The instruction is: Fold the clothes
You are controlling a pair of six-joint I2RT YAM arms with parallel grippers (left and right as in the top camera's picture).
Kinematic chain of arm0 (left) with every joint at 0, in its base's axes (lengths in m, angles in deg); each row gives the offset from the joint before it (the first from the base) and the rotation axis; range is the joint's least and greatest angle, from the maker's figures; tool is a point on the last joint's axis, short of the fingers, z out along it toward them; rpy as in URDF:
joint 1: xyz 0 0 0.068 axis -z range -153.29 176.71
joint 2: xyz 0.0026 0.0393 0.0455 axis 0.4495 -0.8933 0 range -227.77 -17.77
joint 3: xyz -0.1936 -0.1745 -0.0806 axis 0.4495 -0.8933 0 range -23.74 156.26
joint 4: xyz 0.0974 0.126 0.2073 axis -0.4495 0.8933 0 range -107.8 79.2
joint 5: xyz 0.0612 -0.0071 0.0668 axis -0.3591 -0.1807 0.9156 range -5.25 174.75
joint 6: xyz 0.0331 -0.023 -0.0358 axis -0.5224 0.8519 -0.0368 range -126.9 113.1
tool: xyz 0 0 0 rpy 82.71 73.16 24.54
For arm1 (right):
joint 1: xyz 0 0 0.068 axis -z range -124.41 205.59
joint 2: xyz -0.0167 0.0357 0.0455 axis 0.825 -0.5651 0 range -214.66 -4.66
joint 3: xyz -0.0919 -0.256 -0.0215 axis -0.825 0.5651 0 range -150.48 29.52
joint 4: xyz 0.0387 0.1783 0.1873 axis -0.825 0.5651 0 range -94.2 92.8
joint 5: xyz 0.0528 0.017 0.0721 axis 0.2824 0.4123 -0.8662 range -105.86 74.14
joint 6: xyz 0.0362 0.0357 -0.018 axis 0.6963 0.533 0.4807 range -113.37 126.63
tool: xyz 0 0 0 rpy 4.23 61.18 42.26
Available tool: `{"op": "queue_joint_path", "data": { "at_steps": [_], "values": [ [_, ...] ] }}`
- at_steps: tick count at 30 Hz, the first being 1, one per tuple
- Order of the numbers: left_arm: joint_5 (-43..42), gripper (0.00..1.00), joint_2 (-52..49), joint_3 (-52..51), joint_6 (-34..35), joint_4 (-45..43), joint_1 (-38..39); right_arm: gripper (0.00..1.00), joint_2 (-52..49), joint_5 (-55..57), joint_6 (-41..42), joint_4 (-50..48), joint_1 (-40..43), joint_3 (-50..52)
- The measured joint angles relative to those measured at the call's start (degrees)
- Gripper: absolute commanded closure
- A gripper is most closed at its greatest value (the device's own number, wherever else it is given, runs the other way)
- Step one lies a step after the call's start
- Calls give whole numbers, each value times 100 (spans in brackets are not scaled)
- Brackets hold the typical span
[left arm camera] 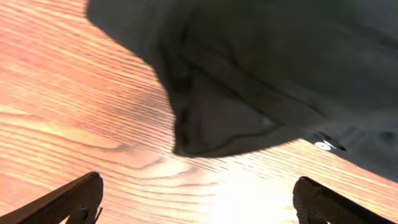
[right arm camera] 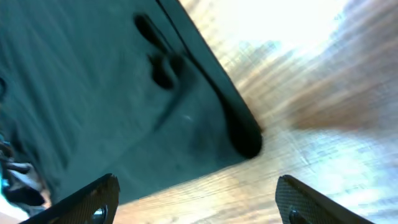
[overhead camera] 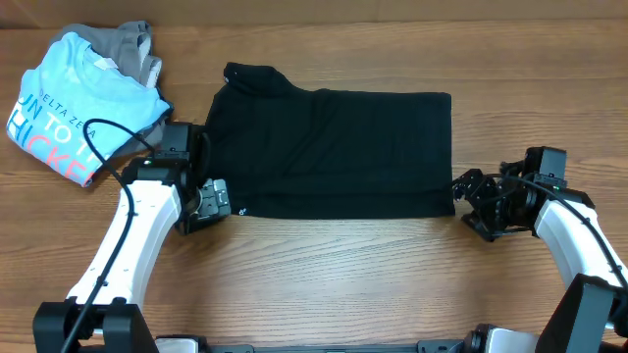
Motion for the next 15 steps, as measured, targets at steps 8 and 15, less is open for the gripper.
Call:
{"op": "queue_joint_path", "data": {
  "at_steps": [8, 15],
  "values": [
    [28, 5, -160, -7, 33, -627, -553, 21, 0, 212, -153, 46, -2, 55],
    [-811, 21, -721, -20, -323, -890, -540, 28, 0, 197, -170, -732, -2, 575]
  ]
}}
